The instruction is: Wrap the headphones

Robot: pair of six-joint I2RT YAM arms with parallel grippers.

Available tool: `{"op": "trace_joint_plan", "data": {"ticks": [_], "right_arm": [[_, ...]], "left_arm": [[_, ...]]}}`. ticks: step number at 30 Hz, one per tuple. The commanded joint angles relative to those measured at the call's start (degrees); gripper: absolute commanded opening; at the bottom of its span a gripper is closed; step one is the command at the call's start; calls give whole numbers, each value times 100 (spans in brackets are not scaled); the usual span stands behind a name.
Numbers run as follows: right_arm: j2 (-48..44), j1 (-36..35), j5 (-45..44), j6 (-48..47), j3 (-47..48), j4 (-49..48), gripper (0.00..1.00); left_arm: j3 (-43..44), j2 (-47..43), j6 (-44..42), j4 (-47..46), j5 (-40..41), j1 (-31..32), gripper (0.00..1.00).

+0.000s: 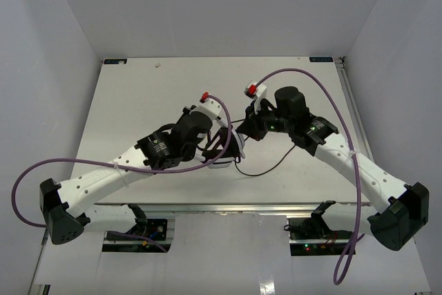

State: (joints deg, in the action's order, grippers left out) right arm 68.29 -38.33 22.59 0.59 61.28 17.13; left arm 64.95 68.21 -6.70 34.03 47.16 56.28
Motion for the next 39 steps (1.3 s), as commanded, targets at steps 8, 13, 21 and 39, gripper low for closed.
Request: {"op": "trace_joint_plan", "data": {"ticks": [8, 13, 21, 39], "right_arm": [[-43, -98, 1448, 285, 48, -678, 11], [-51, -123, 1392, 399, 110, -789, 11], [-253, -423, 1652, 1196, -942, -2191, 15], [-642, -1504, -83, 1557, -2556, -3725, 14]], "left_arm": [[148, 430, 511, 9, 1064, -73, 0], [176, 415, 608, 30, 1219, -73, 0], [1133, 838, 2834, 1627, 1721, -73, 0], [1806, 780, 5706, 2909, 1628, -99, 0]]}}
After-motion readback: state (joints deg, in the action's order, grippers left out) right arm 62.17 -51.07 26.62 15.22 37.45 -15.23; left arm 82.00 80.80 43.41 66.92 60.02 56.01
